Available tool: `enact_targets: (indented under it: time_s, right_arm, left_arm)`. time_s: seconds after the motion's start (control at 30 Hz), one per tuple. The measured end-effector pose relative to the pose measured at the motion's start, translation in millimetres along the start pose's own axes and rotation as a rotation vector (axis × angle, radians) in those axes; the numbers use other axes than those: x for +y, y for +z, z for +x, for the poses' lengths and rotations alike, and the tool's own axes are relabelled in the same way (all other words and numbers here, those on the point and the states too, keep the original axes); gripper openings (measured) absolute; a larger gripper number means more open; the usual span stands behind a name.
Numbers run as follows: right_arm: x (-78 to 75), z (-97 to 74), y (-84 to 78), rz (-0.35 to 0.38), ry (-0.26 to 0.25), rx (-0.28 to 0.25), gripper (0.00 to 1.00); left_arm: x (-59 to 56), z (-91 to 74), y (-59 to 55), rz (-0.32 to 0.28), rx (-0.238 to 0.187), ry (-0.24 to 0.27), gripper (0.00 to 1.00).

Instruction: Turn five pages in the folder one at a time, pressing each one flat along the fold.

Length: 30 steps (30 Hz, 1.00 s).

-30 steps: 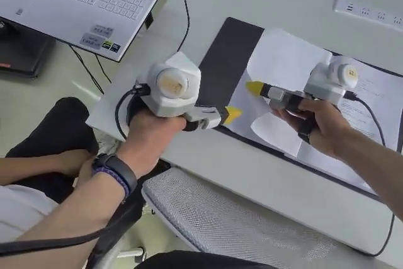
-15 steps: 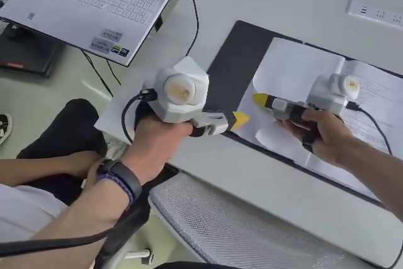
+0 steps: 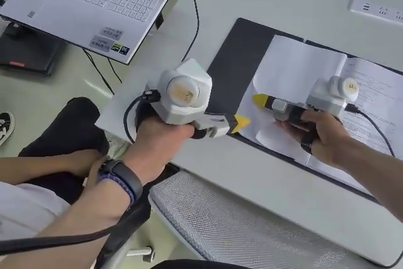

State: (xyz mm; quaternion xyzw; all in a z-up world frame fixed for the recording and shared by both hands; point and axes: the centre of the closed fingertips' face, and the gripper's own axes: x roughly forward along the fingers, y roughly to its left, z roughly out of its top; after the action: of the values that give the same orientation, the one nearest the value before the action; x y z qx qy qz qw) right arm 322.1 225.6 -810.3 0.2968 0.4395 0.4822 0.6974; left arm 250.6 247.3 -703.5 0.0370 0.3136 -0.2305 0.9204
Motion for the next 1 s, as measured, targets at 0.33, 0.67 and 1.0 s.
enact_targets:
  time_s: [0.33, 0.67, 1.0]
  right_arm:
    - [-1.2, 0.6, 0.0, -0.001, -0.005, 0.008, 0.0]
    - [5.4, 0.8, 0.5, -0.019, 0.01, 0.018, 0.17]
    - [27.9, -28.2, 12.7, -0.099, 0.006, -0.001, 0.33]
  left_arm:
    - [-8.2, 3.9, 1.8, -0.004, 0.0, -0.019, 0.69]
    - [-16.5, 10.2, -3.2, 0.0, 0.015, -0.045, 0.69]
    - [-29.8, 20.9, -1.6, -0.004, 0.018, -0.082, 0.67]
